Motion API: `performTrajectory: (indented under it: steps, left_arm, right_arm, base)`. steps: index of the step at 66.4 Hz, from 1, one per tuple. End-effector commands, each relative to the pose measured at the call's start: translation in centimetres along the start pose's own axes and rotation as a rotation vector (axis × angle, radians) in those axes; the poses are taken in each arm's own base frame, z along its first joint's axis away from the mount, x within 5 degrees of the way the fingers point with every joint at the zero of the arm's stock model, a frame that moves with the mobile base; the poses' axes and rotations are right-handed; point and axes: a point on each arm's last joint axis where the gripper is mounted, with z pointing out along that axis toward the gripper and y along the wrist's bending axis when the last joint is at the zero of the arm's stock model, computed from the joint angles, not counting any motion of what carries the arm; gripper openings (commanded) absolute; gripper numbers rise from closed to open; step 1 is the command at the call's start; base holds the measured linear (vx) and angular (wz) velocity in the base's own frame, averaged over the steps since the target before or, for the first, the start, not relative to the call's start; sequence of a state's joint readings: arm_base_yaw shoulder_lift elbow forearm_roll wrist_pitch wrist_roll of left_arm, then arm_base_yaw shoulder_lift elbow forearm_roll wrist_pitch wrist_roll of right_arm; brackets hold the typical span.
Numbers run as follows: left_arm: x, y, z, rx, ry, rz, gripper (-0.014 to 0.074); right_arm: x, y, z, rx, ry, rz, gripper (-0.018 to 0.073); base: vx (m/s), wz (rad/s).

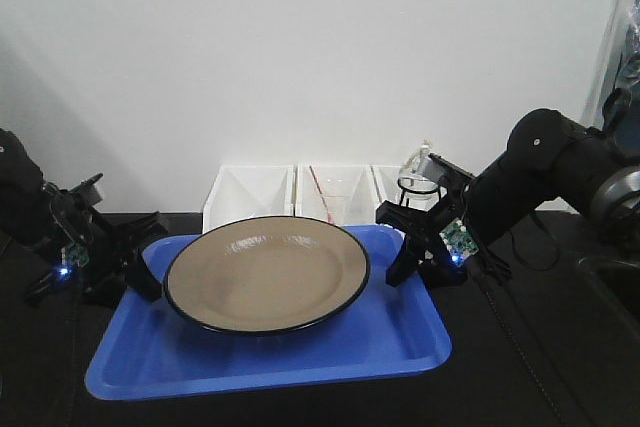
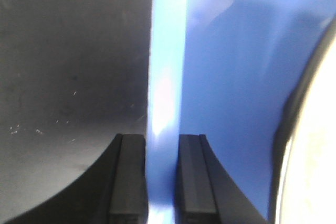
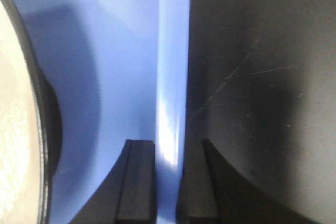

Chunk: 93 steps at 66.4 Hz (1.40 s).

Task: Place disk in tray to left cabinet
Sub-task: 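Grip both short edges of the blue tray and lift it, then hold the tray level with both grippers while driving to the cabinet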

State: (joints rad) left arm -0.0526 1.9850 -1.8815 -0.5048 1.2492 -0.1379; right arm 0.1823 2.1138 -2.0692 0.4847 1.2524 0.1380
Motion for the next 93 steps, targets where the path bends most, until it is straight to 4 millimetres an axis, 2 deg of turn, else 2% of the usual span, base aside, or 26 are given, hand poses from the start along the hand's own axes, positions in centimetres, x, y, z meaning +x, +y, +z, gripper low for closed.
performTrajectory:
  steps: [1,24,36,54,72,93]
  left_arm:
    - [1.0,-4.7,-4.9,0.241,-0.071,-0.016,-0.0001]
    - [1.2,-6.1,-6.2,0.378,-0.065,-0.058,-0.0001]
    - [1.4,-6.0,-6.9,0.354,-0.087,-0.036,-0.0001]
    - [2.1,-6.7,-8.5,0.368,-0.118,-0.012,-0.0001]
    - [2.1,-6.7,-8.6,0.366,-0.119,-0.010,-0.0001]
    - [2.1,-6.7,-8.6,0.366,-0.119,-0.010,-0.0001]
  right_arm:
    - [0.9,3.9,-4.0,-0.181,-0.032,-0.007,-0.0005]
    - [1.2,4.8,-4.7,-0.250,-0.029,0.014,-0.0005]
    - [1.5,5.3,-6.1,-0.246,-0.059,-0.011,-0.0005]
    - [1.8,5.7,-7.1,-0.255,-0.076,-0.019,-0.0005]
    - [2.4,6.5,-9.0,-0.272,-0.115,-0.042,-0.0005]
    - [2.4,6.4,-9.2,-0.255,-0.130,-0.056,-0.0005]
  base:
    - [0.00,0.00]
    - [0.00,0.00]
    - [0.00,0.00]
    - [0.00,0.00]
    - [0.00,0.00]
    - [0.00,0.00]
